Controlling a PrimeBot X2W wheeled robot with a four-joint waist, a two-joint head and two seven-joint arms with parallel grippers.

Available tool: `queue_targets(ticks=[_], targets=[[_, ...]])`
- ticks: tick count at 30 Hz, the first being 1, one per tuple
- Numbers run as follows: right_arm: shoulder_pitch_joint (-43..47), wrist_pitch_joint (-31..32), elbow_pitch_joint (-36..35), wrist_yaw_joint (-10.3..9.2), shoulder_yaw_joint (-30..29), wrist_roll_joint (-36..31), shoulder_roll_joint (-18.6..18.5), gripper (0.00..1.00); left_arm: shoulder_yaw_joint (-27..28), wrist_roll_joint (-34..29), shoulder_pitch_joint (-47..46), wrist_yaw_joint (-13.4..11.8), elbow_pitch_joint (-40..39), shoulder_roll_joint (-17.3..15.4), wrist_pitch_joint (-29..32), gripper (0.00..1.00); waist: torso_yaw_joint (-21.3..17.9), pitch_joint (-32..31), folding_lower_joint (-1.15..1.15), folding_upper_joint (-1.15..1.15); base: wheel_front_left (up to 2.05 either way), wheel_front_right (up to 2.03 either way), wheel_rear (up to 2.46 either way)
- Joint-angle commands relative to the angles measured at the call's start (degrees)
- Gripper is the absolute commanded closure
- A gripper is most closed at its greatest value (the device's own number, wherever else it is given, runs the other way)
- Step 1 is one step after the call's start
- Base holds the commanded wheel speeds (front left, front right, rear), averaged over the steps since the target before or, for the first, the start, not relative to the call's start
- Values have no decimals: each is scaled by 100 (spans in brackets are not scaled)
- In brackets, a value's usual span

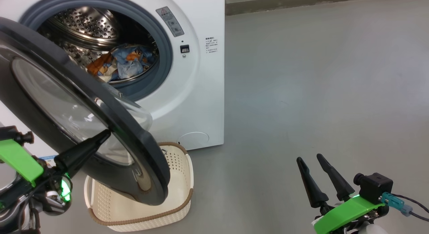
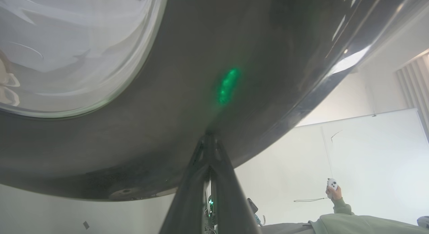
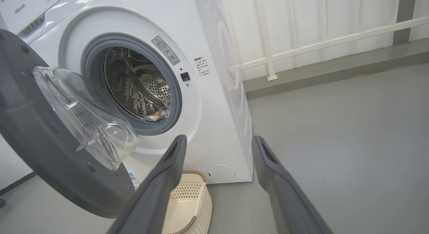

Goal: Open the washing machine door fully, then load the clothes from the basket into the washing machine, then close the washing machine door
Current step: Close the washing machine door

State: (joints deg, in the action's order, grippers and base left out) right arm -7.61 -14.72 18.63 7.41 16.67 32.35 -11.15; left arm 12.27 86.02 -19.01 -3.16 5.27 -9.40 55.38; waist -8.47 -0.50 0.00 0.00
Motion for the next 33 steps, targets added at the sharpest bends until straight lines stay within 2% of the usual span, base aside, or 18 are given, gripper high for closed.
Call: queue_targets(ticks=[1, 22, 23, 25, 26, 27, 28, 33], targets=[[-178, -28, -148, 8, 54, -9, -38, 0, 177, -57, -303, 67, -102, -154, -12, 100, 20, 15, 0, 0, 0, 0, 0], [-159, -28, -168, 8, -69, -55, 35, 0, 111, -289, -328, 265, -280, -267, -64, 100, 505, 42, 0, 0, 0, 0, 0], [-154, -28, -172, 8, -87, -55, 34, 0, 110, -318, -294, 281, -325, -282, -72, 97, 532, 40, 0, 0, 0, 0, 0], [-139, -28, -181, 8, -124, -59, 33, 0, 125, -374, -225, 330, -405, -305, -109, 71, 583, 38, 0, 0, 0, 0, 0], [-134, -28, -185, 8, -138, -61, 33, 0, 146, -399, -194, 368, -443, -310, -146, 54, 604, 37, 0, 0, 0, 0, 0], [-131, -28, -188, 8, -152, -62, 32, 0, 172, -417, -166, 411, -476, -306, -191, 8, 626, 36, 0, 0, 0, 0, 0], [-129, -28, -190, 8, -165, -64, 31, 0, 194, -434, -140, 448, -499, -300, -233, 0, 649, 35, 0, 0, 0, 0, 0], [-136, -28, -234, 8, -223, -75, 19, 0, 323, -613, -41, 672, -634, -219, -605, 0, 733, 37, 0, 0, 0, 0, 0]])
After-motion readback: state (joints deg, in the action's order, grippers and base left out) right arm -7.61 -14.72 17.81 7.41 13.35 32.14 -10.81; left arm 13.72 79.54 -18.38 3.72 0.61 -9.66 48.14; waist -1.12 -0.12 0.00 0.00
